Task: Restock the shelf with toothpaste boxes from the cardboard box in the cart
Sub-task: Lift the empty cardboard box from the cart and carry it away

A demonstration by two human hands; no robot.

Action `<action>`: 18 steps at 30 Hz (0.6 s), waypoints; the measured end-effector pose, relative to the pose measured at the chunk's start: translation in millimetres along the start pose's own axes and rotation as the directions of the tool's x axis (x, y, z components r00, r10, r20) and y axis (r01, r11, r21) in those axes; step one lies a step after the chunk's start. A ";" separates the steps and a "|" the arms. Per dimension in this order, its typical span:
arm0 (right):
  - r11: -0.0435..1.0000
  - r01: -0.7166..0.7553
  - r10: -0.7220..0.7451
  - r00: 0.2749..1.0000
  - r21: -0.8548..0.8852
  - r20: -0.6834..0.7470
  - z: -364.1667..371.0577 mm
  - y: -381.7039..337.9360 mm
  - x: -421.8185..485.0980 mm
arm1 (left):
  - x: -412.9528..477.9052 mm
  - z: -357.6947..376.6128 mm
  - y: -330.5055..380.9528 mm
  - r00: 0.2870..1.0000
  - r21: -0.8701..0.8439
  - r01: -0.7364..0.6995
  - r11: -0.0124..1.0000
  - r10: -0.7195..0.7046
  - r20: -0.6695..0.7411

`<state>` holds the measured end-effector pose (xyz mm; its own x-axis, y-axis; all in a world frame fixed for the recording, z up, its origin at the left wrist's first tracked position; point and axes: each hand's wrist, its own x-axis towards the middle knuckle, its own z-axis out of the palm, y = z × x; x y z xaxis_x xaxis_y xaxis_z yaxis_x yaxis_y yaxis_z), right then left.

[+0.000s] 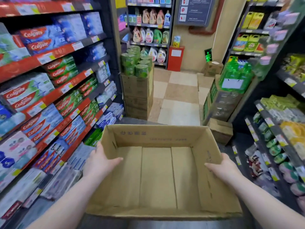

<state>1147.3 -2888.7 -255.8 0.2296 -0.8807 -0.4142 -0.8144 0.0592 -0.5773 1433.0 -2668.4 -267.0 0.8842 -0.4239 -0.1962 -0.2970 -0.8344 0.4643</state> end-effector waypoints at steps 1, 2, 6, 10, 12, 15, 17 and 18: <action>1.000 0.001 -0.001 1.000 -0.004 0.001 -4.4 -11.4 19.8 | 17.9 3.2 11.2 1.000 0.001 0.003 1.000 -0.003 0.007; 1.000 0.000 0.000 1.000 -0.004 0.000 -8.0 -22.2 38.1 | 34.4 6.6 22.2 1.000 -0.004 0.005 1.000 -0.004 0.014; 1.000 -0.010 0.011 1.000 -0.028 0.006 -15.4 -62.6 110.3 | 104.9 19.8 66.3 1.000 -0.009 0.015 1.000 -0.015 0.018; 0.999 -0.033 0.033 0.999 -0.003 0.011 -17.3 -102.0 187.1 | 186.1 36.3 112.0 1.000 0.023 0.008 1.000 -0.008 0.028; 0.998 -0.050 0.050 0.999 0.031 0.000 -14.0 -121.0 226.3 | 230.3 47.6 133.7 0.999 0.017 -0.004 1.000 0.003 0.042; 0.993 -0.091 0.091 0.996 0.075 -0.006 -8.6 -150.6 288.0 | 298.4 61.9 166.3 0.997 0.022 -0.023 0.999 0.022 0.076; 0.987 -0.126 0.128 0.992 0.100 -0.011 -5.3 -170.4 326.7 | 341.7 71.5 189.2 0.996 0.040 -0.039 0.998 0.035 0.086; 0.983 -0.141 0.144 0.990 0.114 -0.013 -4.0 -180.1 345.8 | 363.4 75.9 201.6 0.995 0.049 -0.049 0.998 0.044 0.088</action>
<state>1371.2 -3205.8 -292.2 0.1032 -0.8693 -0.4833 -0.7722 0.2362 -0.5898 1667.1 -3017.4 -310.2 0.8348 -0.4900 -0.2509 -0.3573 -0.8290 0.4302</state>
